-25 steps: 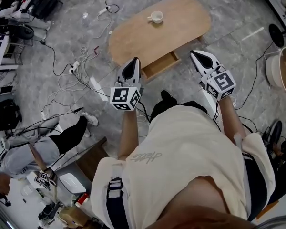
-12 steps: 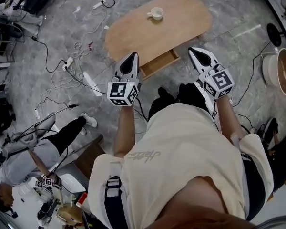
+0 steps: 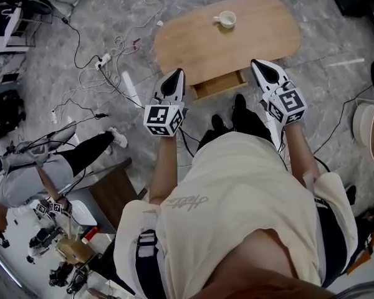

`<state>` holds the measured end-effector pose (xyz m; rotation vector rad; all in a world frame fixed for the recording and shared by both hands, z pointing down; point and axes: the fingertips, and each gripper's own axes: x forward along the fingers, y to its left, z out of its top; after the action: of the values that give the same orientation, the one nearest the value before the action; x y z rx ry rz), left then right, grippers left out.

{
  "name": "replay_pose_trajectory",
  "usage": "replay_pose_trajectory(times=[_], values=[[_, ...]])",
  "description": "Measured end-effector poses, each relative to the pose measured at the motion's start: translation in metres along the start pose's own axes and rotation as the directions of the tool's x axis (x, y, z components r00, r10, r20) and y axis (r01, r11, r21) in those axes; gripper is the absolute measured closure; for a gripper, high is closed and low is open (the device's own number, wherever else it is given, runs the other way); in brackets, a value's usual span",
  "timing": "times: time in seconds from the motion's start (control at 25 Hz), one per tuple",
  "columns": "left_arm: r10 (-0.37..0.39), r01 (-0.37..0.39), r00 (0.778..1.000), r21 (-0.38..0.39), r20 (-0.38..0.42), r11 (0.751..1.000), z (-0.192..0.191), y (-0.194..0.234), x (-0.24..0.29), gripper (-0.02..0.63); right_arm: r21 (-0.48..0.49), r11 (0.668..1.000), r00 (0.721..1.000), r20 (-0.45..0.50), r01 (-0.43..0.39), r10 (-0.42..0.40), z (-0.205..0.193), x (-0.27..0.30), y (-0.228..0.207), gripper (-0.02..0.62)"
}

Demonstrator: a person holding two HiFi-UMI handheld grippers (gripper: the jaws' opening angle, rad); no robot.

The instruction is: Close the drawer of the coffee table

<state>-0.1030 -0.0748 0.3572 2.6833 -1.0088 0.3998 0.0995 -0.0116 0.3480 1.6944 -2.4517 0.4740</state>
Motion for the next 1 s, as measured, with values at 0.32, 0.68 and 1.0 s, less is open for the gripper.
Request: replay_pose_trajectory(times=[0.32,0.68,1.0], values=[[0.106,-0.108,0.994,-0.057,-0.031,0.993,0.003,-0.002,0.049,0.601,-0.007,0.994,0.993,-0.040,-0.111,0.111,-0.011,0.038,-0.068,0.601],[0.163,-0.180,0.980,-0.149,-0.118,0.972,-0.044,0.003,0.061,0.601,0.121,0.985,0.982,-0.127,-0.126,0.141,-0.058,0.073,-0.108,0.601],[0.123,-0.176,0.961,-0.205,-0.248,0.963,-0.134,0.021,0.086,0.601,0.101,0.992,0.930,-0.353,-0.073,0.105,-0.159,0.076,-0.111,0.600]])
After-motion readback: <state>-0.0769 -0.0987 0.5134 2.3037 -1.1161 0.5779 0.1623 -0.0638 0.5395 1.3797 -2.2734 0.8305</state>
